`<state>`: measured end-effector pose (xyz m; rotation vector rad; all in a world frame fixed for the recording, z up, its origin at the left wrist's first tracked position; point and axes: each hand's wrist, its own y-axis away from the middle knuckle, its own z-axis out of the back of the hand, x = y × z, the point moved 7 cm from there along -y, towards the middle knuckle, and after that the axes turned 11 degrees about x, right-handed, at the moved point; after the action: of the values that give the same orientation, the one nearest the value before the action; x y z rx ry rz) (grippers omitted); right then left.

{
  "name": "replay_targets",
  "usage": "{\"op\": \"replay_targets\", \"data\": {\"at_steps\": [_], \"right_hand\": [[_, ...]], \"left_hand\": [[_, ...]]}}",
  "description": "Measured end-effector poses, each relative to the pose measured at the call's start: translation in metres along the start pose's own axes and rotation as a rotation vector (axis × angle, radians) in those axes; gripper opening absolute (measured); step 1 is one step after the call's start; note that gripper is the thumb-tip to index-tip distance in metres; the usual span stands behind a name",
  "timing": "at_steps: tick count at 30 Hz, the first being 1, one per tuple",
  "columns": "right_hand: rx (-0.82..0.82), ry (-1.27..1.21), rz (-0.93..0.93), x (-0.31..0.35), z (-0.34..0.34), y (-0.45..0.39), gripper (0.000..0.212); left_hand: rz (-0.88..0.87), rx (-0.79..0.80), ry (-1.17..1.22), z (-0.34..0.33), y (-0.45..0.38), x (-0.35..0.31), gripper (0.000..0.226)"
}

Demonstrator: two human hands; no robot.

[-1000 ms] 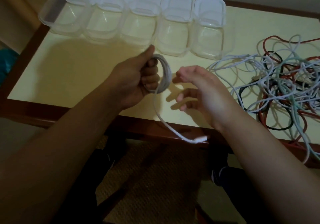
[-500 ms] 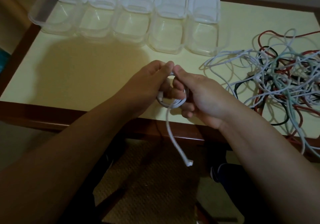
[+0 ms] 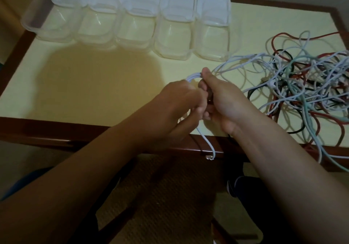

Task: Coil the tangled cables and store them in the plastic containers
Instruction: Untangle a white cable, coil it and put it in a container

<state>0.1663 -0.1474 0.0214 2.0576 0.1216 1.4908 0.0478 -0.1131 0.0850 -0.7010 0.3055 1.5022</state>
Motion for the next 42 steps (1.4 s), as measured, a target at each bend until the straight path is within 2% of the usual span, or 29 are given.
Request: {"op": "replay_targets", "data": {"at_steps": [4,7,8,9,11,14,17,19,23,28,30,36,42], "right_hand": [[0.009,-0.035,-0.015,-0.004,0.002,-0.003,0.051],[0.029,-0.062,-0.013,-0.006,0.002,-0.005,0.05],[0.042,-0.069,-0.013,-0.007,0.001,-0.005,0.051],[0.061,-0.072,-0.013,-0.008,-0.001,-0.005,0.052],[0.126,-0.048,-0.015,-0.011,-0.007,-0.006,0.052],[0.223,-0.003,-0.021,-0.014,-0.016,-0.007,0.048],[0.262,0.068,-0.003,-0.011,-0.021,-0.005,0.047],[0.258,0.139,0.023,-0.007,-0.023,-0.004,0.047],[0.208,0.298,0.092,0.001,-0.027,0.0,0.048],[0.174,0.32,0.163,0.008,-0.028,0.004,0.05],[0.151,0.329,0.174,0.009,-0.027,0.004,0.048],[0.055,0.348,0.157,0.012,-0.018,0.008,0.034],[0.142,0.345,0.064,0.006,-0.021,0.011,0.033]], "left_hand": [[0.022,0.139,-0.159,-0.005,0.005,0.005,0.035],[0.003,0.096,-0.22,-0.006,0.006,0.004,0.008],[0.008,0.051,-0.198,-0.004,0.006,0.003,0.015],[0.029,0.018,-0.106,-0.002,0.007,0.004,0.02],[0.134,-0.051,0.268,0.006,0.005,0.011,0.024],[0.342,-0.326,0.831,0.017,0.01,0.041,0.028],[0.552,-0.585,1.132,0.019,0.023,0.076,0.026],[0.702,-0.645,1.205,0.012,0.032,0.091,0.026],[0.916,-0.541,1.181,-0.003,0.038,0.096,0.033],[1.038,-0.238,1.029,-0.013,0.04,0.091,0.02],[1.041,-0.184,1.007,-0.015,0.039,0.089,0.02],[0.969,-0.211,1.087,-0.015,0.035,0.091,0.022],[0.858,-0.119,1.313,-0.025,0.029,0.086,0.031]]}}
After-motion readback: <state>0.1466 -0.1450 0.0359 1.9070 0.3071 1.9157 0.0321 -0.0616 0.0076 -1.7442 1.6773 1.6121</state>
